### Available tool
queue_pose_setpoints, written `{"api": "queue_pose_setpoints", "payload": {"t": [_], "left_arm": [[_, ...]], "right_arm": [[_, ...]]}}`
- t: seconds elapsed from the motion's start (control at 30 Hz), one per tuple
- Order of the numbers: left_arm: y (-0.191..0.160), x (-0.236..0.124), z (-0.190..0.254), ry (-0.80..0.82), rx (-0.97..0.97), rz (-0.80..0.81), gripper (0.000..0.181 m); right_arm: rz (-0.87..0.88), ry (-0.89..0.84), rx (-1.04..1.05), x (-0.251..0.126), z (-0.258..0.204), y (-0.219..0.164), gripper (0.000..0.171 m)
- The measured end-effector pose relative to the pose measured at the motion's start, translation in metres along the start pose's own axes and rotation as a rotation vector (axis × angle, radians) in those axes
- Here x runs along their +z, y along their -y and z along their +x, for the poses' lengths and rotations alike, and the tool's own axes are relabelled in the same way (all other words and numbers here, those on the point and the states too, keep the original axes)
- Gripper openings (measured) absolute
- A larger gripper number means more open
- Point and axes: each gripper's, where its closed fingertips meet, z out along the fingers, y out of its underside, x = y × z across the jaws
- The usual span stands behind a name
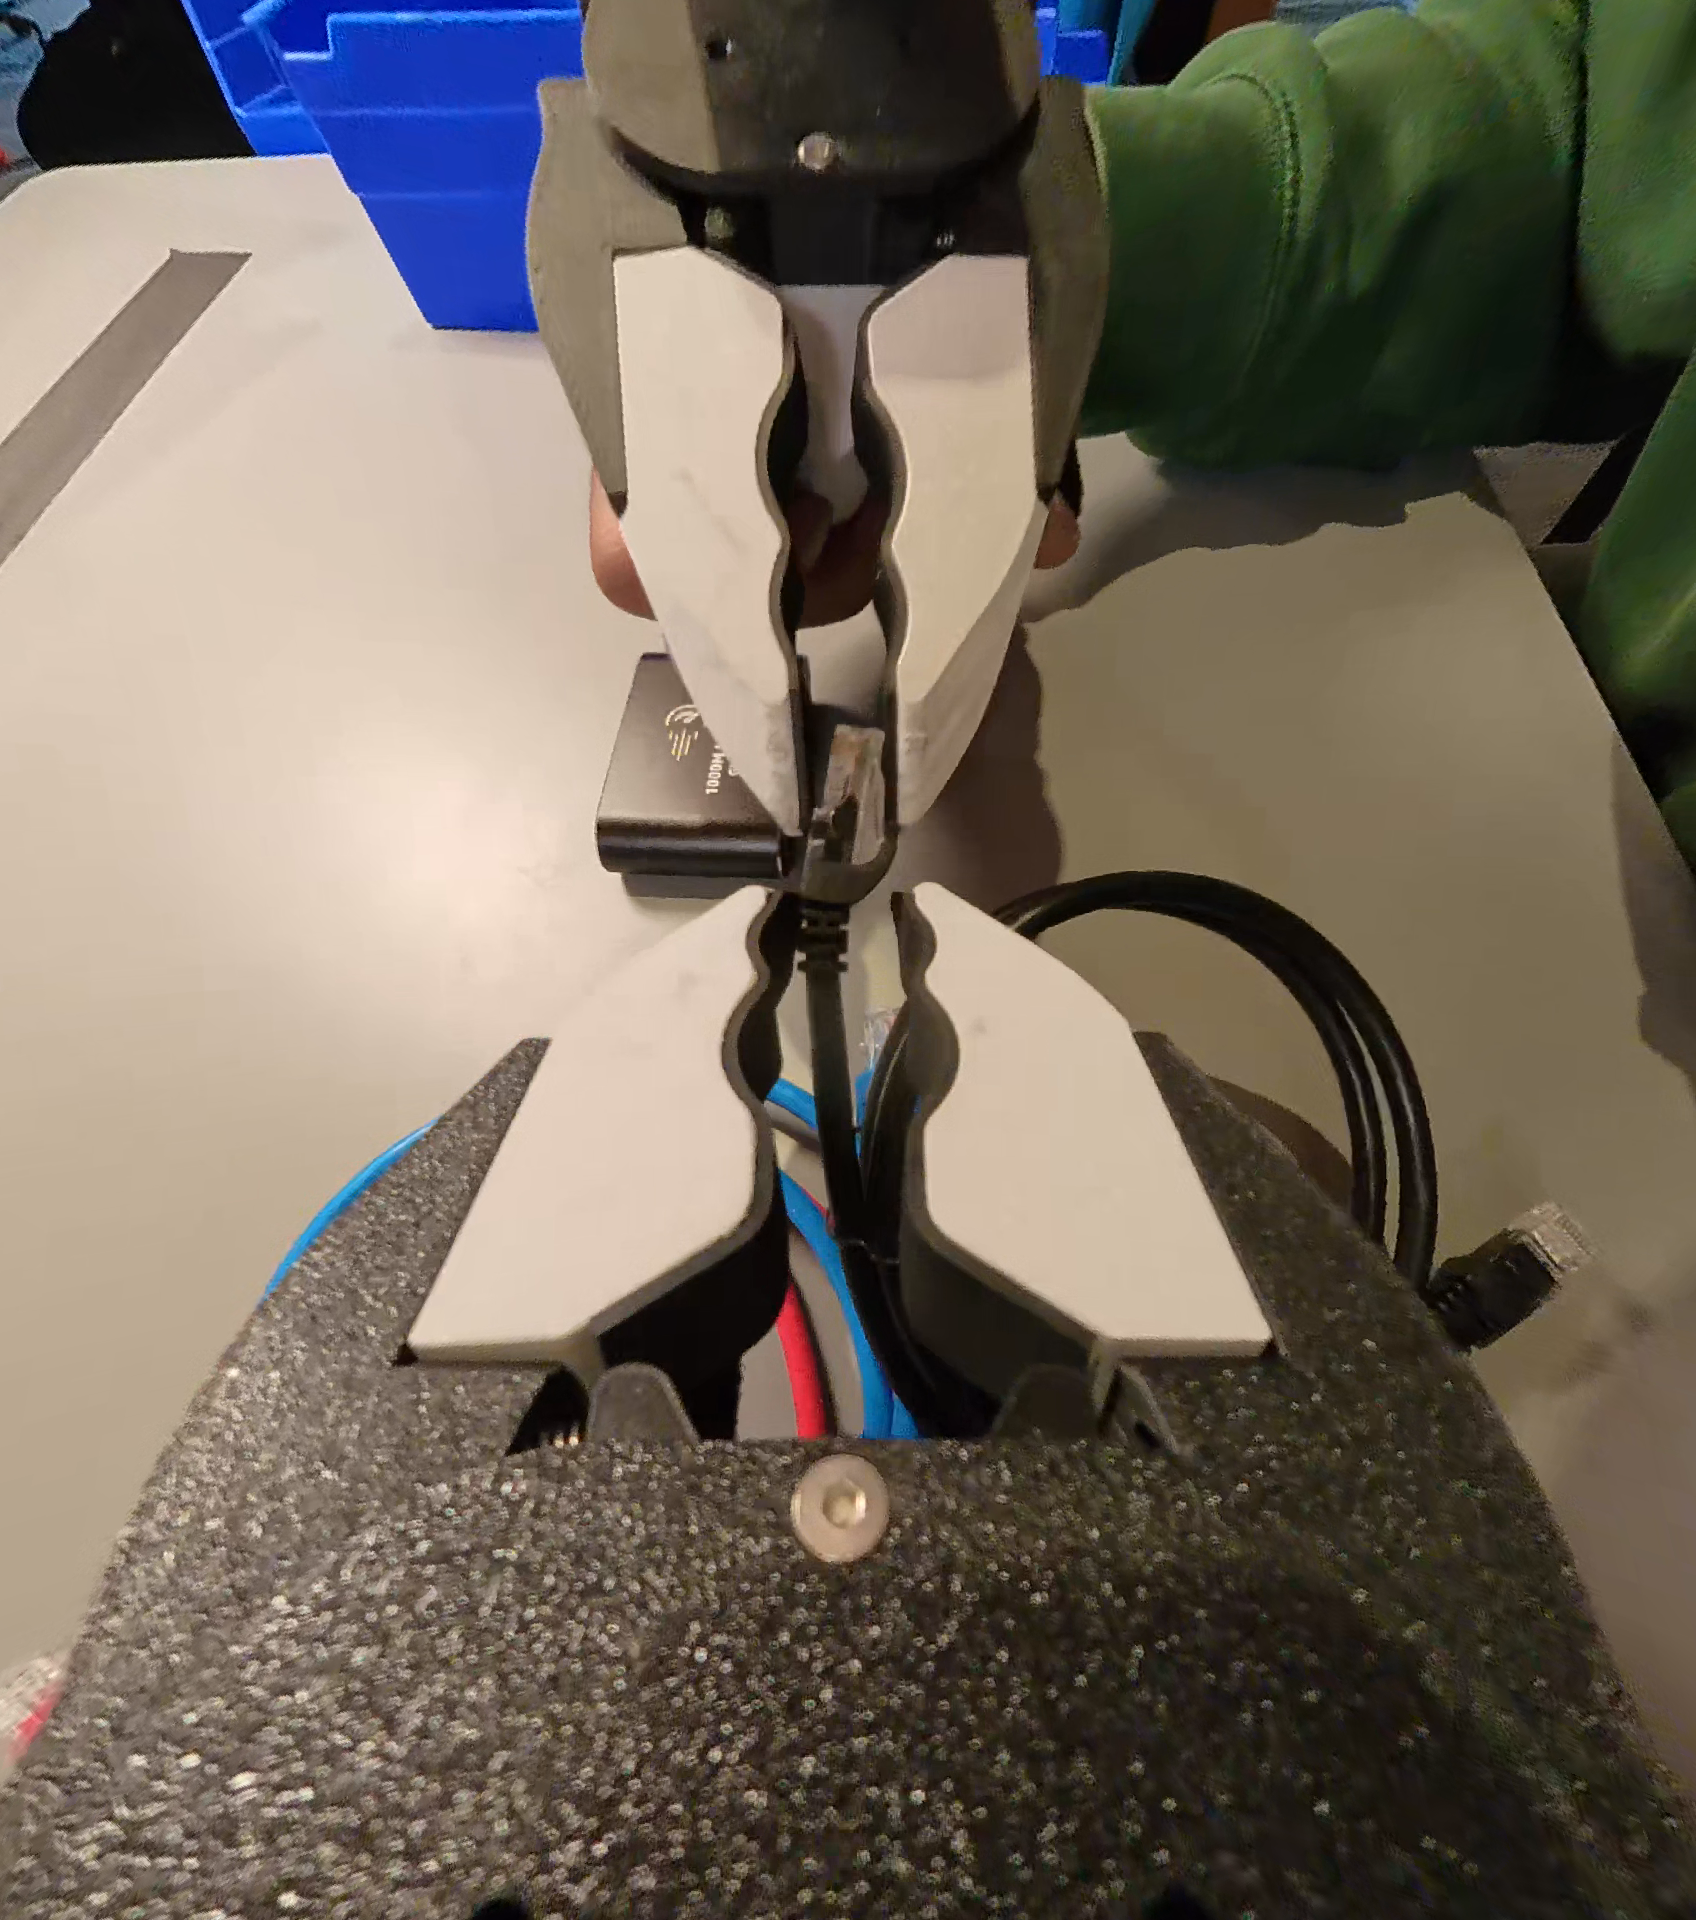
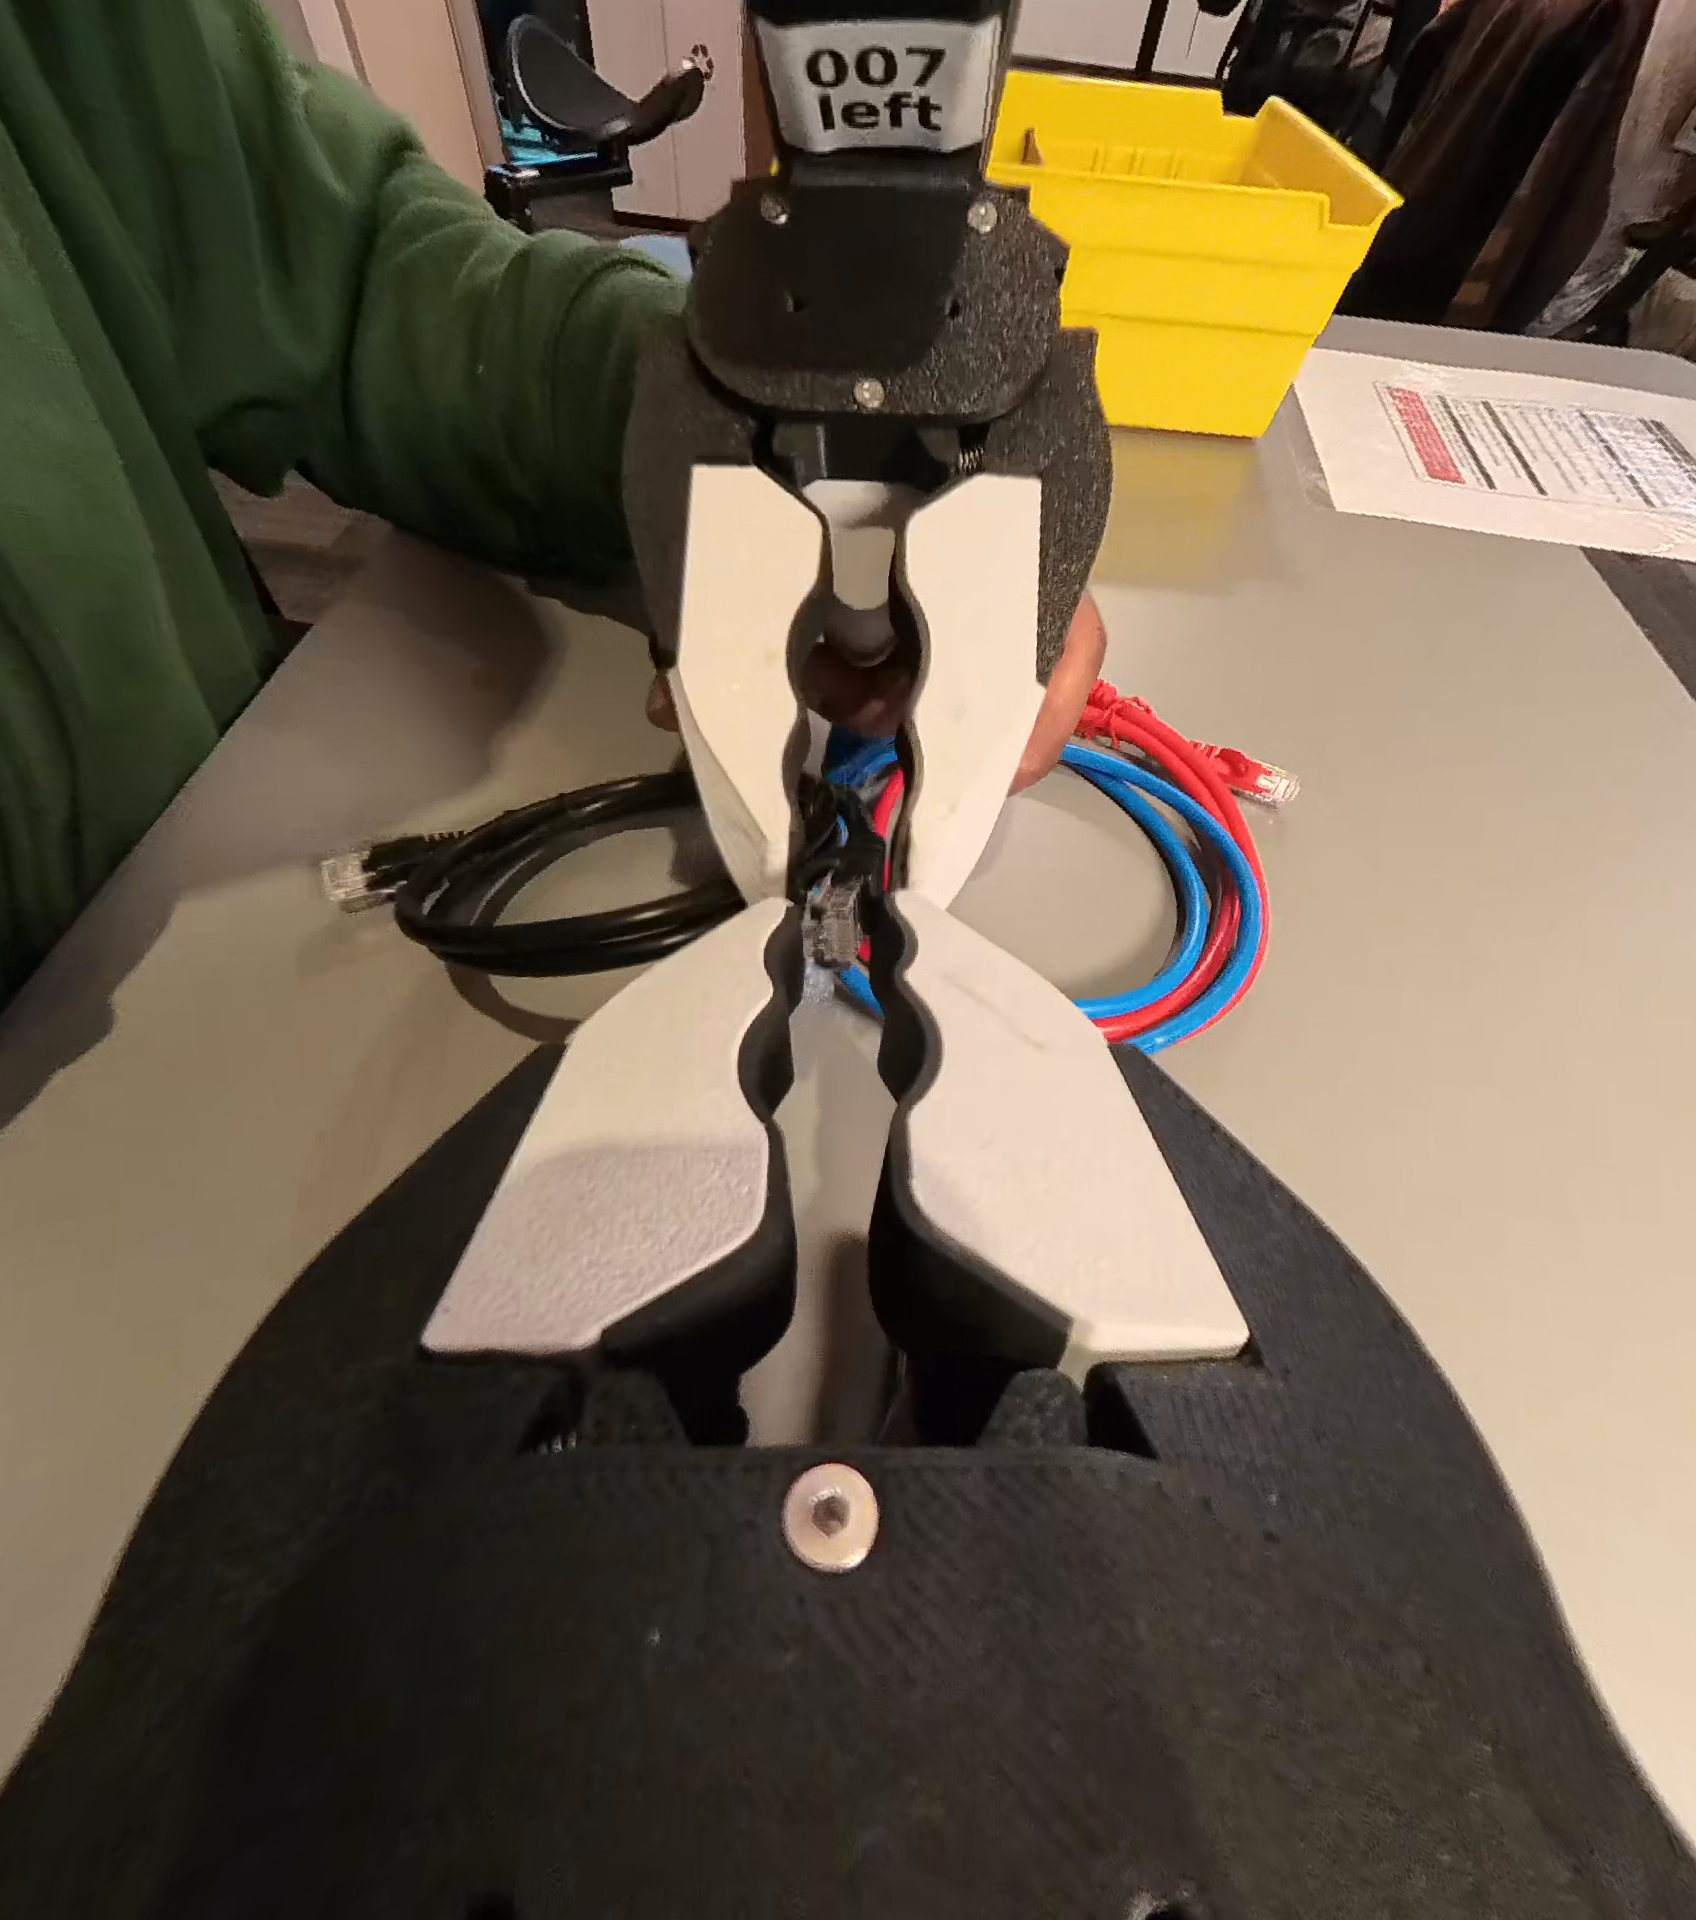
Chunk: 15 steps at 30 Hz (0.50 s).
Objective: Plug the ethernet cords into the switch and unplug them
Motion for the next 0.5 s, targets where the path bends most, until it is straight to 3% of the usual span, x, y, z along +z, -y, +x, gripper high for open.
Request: {"api": "queue_pose_setpoints", "payload": {"t": [0.3, 0.4, 0.5], "left_arm": [[0.000, -0.002, -0.002, -0.015, -0.123, 0.007, 0.010], [-0.005, -0.002, -0.007, -0.005, -0.199, -0.012, 0.010], [-0.010, -0.001, -0.011, -0.001, -0.262, -0.019, 0.010]], "right_arm": [[0.019, -0.030, 0.003, -0.007, 0.003, -0.001, 0.011], [-0.023, -0.063, 0.042, -0.020, 0.012, -0.008, 0.034], [-0.190, -0.150, 0.079, -0.036, 0.027, -0.034, 0.059]]}}
